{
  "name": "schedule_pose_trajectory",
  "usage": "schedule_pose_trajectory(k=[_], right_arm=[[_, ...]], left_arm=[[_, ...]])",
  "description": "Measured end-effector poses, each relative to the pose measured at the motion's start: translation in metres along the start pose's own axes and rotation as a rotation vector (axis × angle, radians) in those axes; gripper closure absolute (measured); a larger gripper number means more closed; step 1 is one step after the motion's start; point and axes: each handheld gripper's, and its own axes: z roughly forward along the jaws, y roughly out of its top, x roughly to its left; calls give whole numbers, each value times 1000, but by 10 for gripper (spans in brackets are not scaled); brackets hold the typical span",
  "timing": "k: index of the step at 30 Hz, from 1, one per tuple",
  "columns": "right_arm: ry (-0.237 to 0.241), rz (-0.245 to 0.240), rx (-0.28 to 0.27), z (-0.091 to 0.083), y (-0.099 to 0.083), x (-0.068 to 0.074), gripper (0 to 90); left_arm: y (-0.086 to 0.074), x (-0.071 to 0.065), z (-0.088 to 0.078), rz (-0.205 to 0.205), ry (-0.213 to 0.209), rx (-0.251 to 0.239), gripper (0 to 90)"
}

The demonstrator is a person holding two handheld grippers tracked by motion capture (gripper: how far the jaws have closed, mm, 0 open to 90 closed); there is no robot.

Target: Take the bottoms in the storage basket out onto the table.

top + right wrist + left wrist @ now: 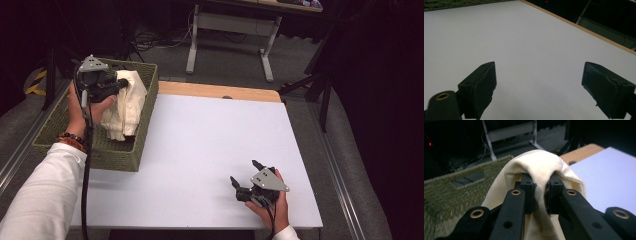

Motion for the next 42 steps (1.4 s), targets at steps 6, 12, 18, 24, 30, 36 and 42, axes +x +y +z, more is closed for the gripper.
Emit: schedule_pose_trajectory(k=[6, 12, 18, 24, 30, 36, 42], right_arm=[[-10, 28, -4, 0, -2, -5, 130], [-19, 49, -6, 1, -3, -8, 132], [-46, 62, -23, -1, -3, -12, 133], [-57, 69, -28, -3, -4, -15, 133], [-61, 71, -33, -4, -4, -16, 133], [-55, 73, -34, -4, -4, -17, 133], [-55, 75, -25, -3, -5, -16, 134]], left_arm=[[20, -12, -11, 12, -29, -80, 797], [36, -26, -14, 20, -58, -116, 797], [49, -55, -10, 49, -130, -147, 797], [54, -81, -4, 83, -176, -161, 797], [56, -108, 3, 111, -241, -160, 797], [51, -132, 15, 140, -302, -142, 797], [35, -157, 31, 164, -366, -112, 797]])
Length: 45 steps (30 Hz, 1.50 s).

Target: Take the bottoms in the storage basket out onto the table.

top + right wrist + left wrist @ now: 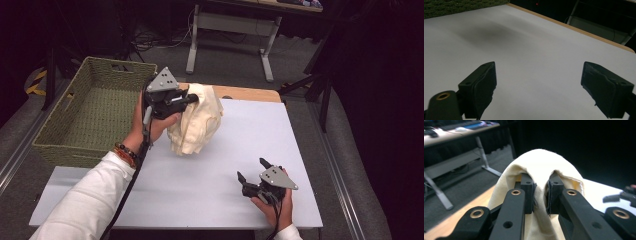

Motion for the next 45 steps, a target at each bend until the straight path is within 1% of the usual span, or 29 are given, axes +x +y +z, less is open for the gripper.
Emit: schedule_pose_trajectory(k=[1, 2, 4, 5, 6, 8, 9, 10, 12, 13, 14, 15, 16, 18, 20, 22, 23, 24, 25, 26, 27, 29, 31, 35, 37, 39, 42, 43, 45], right_arm=[[0, 0, 0, 0, 0, 0, 134], [-1, 1, -1, 0, 0, 0, 134], [-3, -1, 0, -1, 0, 0, 135], [-4, -2, 0, -1, 0, 0, 135], [-4, -2, 0, -1, 0, 0, 135], [-6, 0, 2, -1, 0, 0, 135], [-7, -1, 2, 0, 0, 0, 135], [-7, 1, 3, 0, 0, 1, 135], [-7, -1, 3, 0, 0, 1, 136], [-7, -5, 4, 0, 0, 2, 139], [-7, -5, 4, 0, 0, 2, 139], [-6, -4, 5, 0, 0, 2, 144], [-6, -4, 5, 0, 0, 2, 144], [-16, 6, 2, 0, 0, 1, 150], [-19, 12, 3, 0, 0, 0, 156], [-18, 17, 1, -1, 0, 0, 165], [-18, 17, 1, -1, 0, 0, 165], [-17, 14, -1, -1, 0, 0, 172], [-18, 12, -2, -1, 0, 0, 175], [-18, 12, -2, -1, 0, 0, 175], [-17, 12, -2, -1, 0, 0, 177], [-15, 16, -4, -1, 0, 0, 184], [-14, 21, -8, -2, 0, 0, 185], [-7, 41, -13, -2, 1, -1, 192], [-2, 49, -19, -3, 1, -2, 201], [5, 56, -28, -3, 1, -2, 216], [16, 71, -43, -5, 2, -3, 246], [22, 70, -45, -5, 2, -3, 256], [21, 66, -44, -6, 2, -3, 259]], left_arm=[[0, 0, 0, 0, 0, 0, 797], [-7, -8, 7, 4, -22, 11, 797], [-15, -18, 14, 20, -45, 39, 797], [-19, -22, 18, 25, -55, 47, 796], [-19, -22, 18, 25, -55, 47, 796], [-27, -30, 25, 37, -74, 69, 796], [-36, -37, 31, 44, -88, 90, 796], [-36, -37, 31, 44, -88, 90, 796], [-45, -43, 38, 41, -110, 111, 796], [-52, -48, 42, 58, -118, 124, 795], [-52, -48, 42, 58, -118, 124, 795], [-60, -54, 45, 63, -129, 124, 795], [-60, -54, 45, 63, -129, 124, 794], [-65, -61, 48, 69, -133, 123, 793], [-69, -68, 51, 75, -126, 126, 787], [-72, -75, 54, 100, -106, 126, 768], [-72, -75, 54, 100, -106, 126, 758], [-74, -79, 55, 105, -88, 127, 739], [-76, -81, 55, 100, -77, 122, 715], [-76, -81, 55, 100, -77, 122, 664], [-78, -82, 55, 84, -71, 120, 664], [-83, -83, 53, 66, -75, 115, 567], [-88, -85, 49, 63, -71, 98, 504], [-97, -87, 42, 43, -62, 88, 414], [-101, -90, 38, 41, -55, 81, 398], [-105, -93, 33, 62, -53, 83, 343], [-111, -95, 23, 80, -41, 82, 330], [-111, -95, 23, 80, -41, 82, 330], [-117, -94, 16, 87, -34, 86, 331]])
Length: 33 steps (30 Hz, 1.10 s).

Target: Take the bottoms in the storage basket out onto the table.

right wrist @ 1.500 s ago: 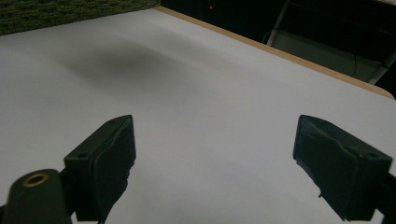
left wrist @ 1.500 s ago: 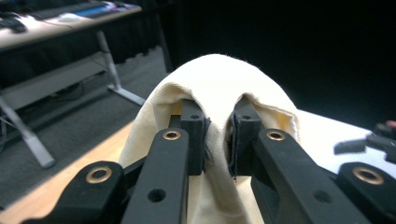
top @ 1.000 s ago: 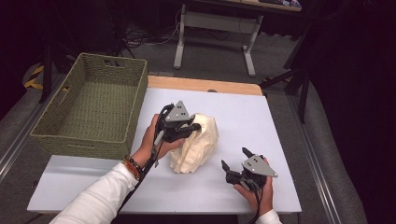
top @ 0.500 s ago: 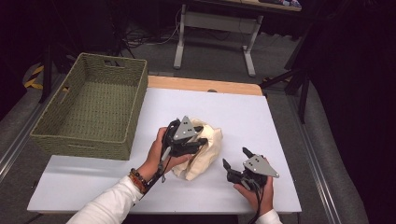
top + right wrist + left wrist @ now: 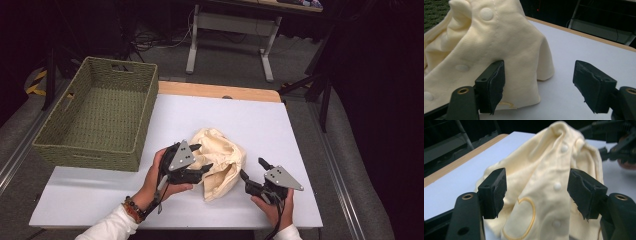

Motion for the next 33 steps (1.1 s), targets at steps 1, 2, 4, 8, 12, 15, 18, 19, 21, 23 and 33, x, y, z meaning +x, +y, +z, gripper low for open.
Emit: schedule_pose_trajectory(k=[1, 2, 4, 8, 12, 15, 18, 19, 21, 23, 33], right_arm=[[1, -4, 0, 0, 0, 0, 259], [1, -4, 0, 0, 0, 0, 259], [1, -10, -3, 0, 0, 0, 257], [5, -9, -5, -1, 1, 1, 248], [11, -15, -5, 0, 1, 2, 248], [20, -18, -7, 2, 1, 3, 230], [52, -27, -10, 3, 1, 4, 226], [53, -36, -8, 3, 2, 5, 227], [58, -40, -9, 4, 4, 6, 227], [63, -39, -13, 5, 5, 6, 226], [136, -98, -46, 16, 33, 19, 235]], left_arm=[[-7, 1, -6, 8, 10, 13, 335], [-7, 1, -6, 8, 10, 13, 338], [-22, 5, -11, -12, 22, 43, 345], [-43, 12, -13, -37, 19, 103, 351], [-59, 15, -9, -60, 9, 163, 345], [-66, 13, 2, -45, 4, 213, 310], [-68, 13, 12, -57, -5, 221, 306], [-68, 12, 15, -50, 0, 229, 317], [-68, 12, 20, -52, -7, 237, 328], [-69, 13, 21, -49, -14, 247, 366], [-68, 15, 30, -33, -93, 304, 658]])
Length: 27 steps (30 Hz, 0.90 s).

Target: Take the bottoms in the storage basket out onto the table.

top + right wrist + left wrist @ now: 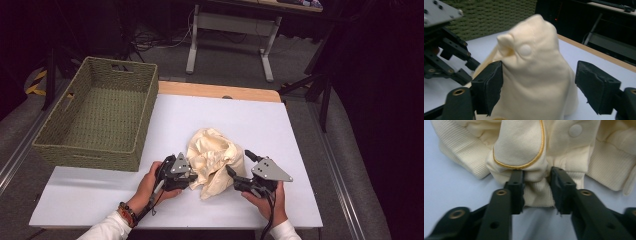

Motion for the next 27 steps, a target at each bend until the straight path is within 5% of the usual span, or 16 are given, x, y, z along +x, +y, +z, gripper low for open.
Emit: schedule_pose_trajectory(k=[3, 4, 8, 12, 16, 22, 27], right_arm=[[31, -1, -8, 3, 6, 0, 338], [31, -1, -8, 3, 6, 0, 338], [33, -47, 2, 2, 7, 6, 567], [37, -64, 20, -3, 6, 8, 634], [51, -50, 21, -5, 7, 10, 622], [133, -76, 41, -10, 9, 23, 444], [156, -77, 0, -20, 15, 24, 452]], left_arm=[[1, 0, -2, 10, -4, 5, 776], [1, 0, -2, 10, -4, 5, 788], [0, -4, -17, 38, 32, 12, 824], [-3, -1, -34, 39, 48, -8, 836], [-3, 1, -54, 35, 62, -35, 840], [-17, -7, -85, 72, 52, -28, 850], [-34, -12, -106, 40, 40, -49, 853]])
